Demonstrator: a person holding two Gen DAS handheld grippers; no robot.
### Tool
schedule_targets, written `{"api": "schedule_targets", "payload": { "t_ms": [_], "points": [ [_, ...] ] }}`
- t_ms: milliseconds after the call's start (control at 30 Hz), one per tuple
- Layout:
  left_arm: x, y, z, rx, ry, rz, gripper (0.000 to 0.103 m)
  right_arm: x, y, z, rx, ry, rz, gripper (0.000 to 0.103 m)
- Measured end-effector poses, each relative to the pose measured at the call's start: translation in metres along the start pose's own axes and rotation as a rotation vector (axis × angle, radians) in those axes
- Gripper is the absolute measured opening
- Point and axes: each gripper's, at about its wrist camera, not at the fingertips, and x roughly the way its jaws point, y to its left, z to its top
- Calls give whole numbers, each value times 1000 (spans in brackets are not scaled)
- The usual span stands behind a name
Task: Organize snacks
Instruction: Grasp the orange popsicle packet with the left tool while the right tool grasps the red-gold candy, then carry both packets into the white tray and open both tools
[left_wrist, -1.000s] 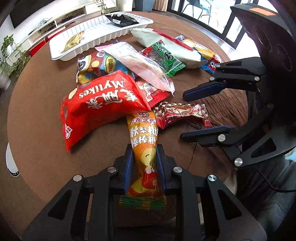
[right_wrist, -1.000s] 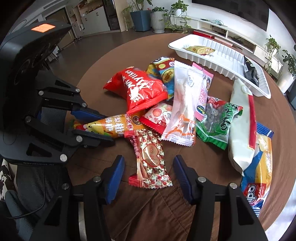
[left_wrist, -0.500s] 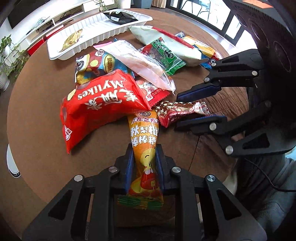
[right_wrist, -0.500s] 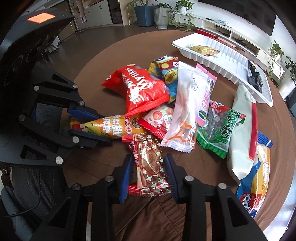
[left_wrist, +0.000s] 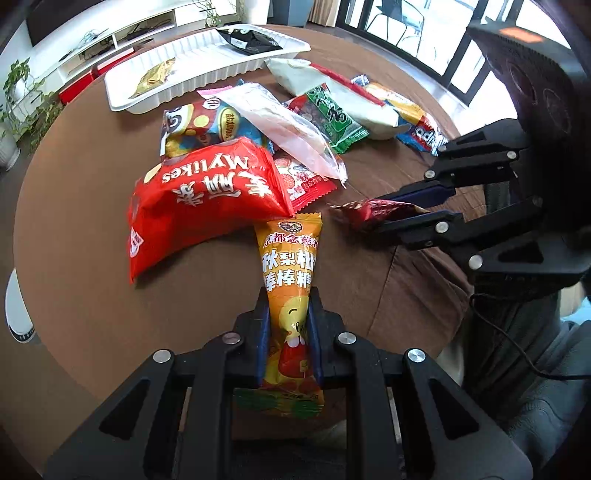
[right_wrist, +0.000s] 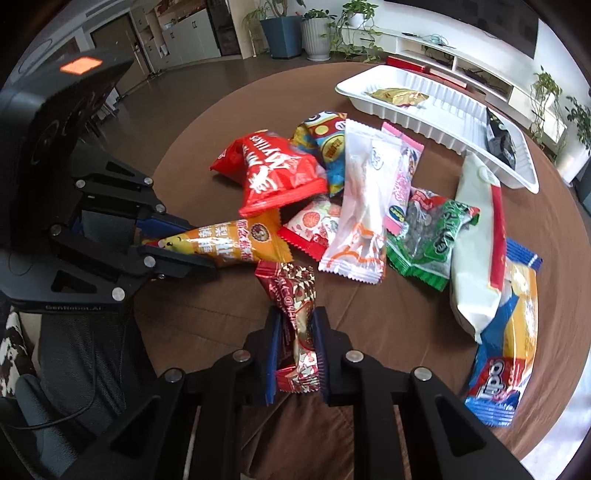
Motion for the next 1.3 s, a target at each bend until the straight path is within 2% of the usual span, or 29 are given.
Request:
{"api": "schedule_targets", "payload": {
  "t_ms": [333,700,867,967,1100,1300],
  "points": [
    [-26,0,-4,-70,-84,-121,16,-31,-25,-16,166,-82,144,18],
    [-16,-14,0,-58,-95,-183,16,-34,-40,-20,224,-103,155,18],
    [-32,-6,5,-96,-152,-271,16,-45,-52,-25,267,-134,177,18],
    [-50,10,18,-127,-212,-303,16,-59,-66,-25,309,-170,196,18],
    [-72,36,47,-144,-287,-283,16,-83,-98,-12,372,-241,188,18],
    [-89,97,106,-221,-388,-208,16,-121,-161,28,442,-363,92,18]
  ]
}}
